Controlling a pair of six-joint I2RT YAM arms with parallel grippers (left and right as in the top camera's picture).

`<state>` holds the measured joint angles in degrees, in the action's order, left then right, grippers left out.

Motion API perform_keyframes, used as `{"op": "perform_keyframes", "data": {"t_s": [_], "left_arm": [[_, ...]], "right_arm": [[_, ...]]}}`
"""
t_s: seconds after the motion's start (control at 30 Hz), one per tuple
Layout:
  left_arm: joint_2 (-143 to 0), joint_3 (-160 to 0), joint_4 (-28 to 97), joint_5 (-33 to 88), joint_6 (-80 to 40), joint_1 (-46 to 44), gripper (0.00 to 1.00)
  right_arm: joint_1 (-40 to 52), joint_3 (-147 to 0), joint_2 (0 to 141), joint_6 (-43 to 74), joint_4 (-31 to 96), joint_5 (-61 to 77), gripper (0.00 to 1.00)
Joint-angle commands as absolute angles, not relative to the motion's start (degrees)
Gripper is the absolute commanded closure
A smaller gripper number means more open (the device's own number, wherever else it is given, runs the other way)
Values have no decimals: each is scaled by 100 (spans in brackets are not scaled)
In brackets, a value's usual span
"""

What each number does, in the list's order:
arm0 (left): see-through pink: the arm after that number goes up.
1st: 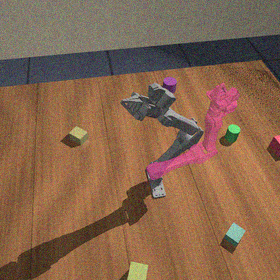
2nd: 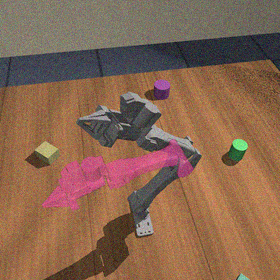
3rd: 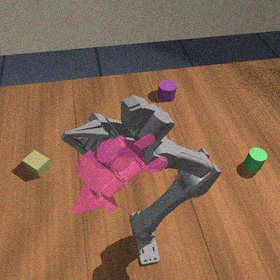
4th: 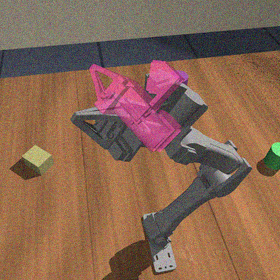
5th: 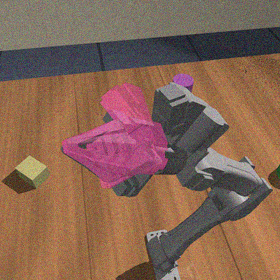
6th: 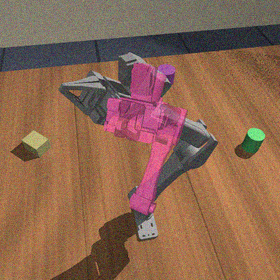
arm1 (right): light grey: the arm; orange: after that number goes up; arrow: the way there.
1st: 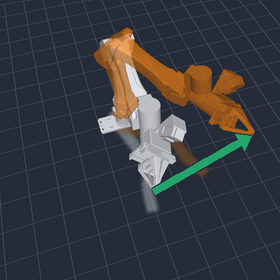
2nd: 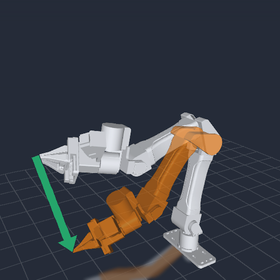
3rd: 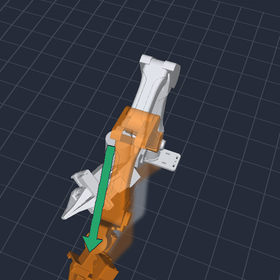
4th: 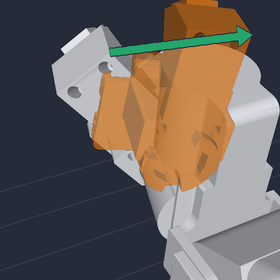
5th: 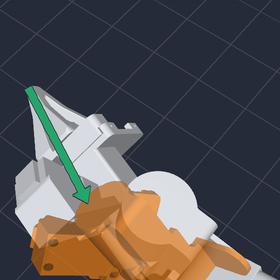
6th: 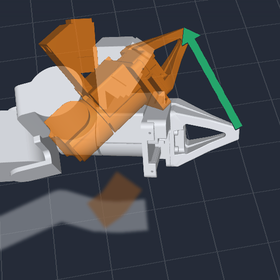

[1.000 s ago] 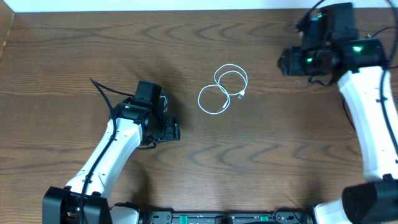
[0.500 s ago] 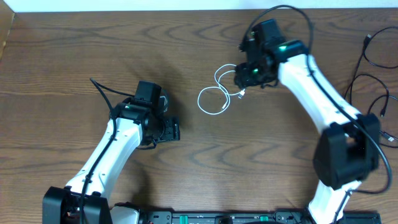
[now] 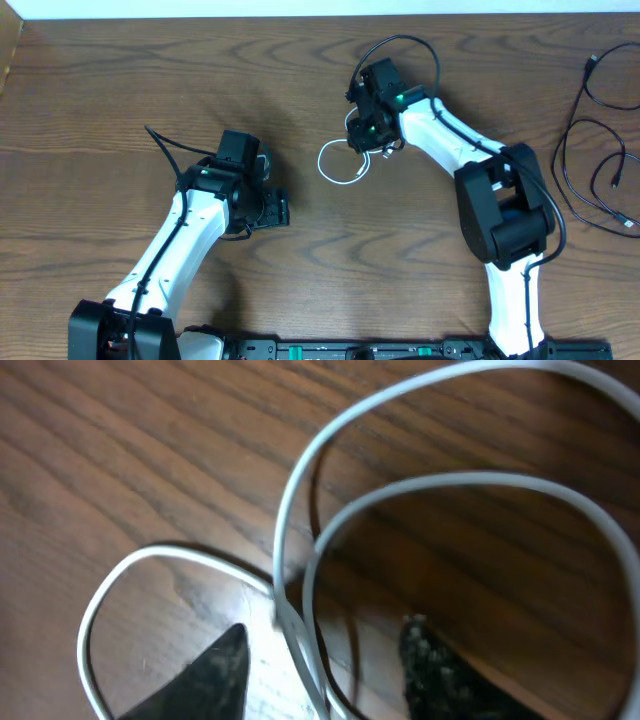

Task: Untangle cables
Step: 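Release the white cable and lift the right gripper up and right, then move the right gripper back to the white cable and grasp it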

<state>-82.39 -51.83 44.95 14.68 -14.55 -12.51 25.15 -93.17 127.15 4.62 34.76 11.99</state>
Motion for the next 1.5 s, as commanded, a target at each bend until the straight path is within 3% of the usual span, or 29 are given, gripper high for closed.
{"op": "perform_keyframes", "data": {"t_s": [0.0,0.17,0.43,0.7,1.17,1.3,1.37,1.47], "left_arm": [[-8235,-5144,4508,1431,-1358,-1269,26],[-8235,-5144,4510,1431,-1358,-1269,26],[-8235,-5144,4508,1431,-1358,-1269,25],[-8235,-5144,4512,1433,-1358,-1269,26],[-8235,-5144,4510,1431,-1361,-1269,26],[-8235,-5144,4508,1433,-1361,-1269,26],[-8235,-5144,4488,1431,-1361,-1269,26],[-8235,-5144,4453,1431,-1361,-1269,26]], "right_arm": [[2578,-9286,12838,423,3463,1153,69],[2609,-9286,12857,421,3540,1151,99],[2552,-9421,12529,421,4106,1155,99],[2086,-9717,11100,499,4436,1149,99],[158,-9719,8910,607,4635,-364,99],[-403,-9717,8849,764,4875,45,99],[-510,-9701,8890,762,5081,626,96],[-469,-9695,9059,600,5402,1223,83]]}}
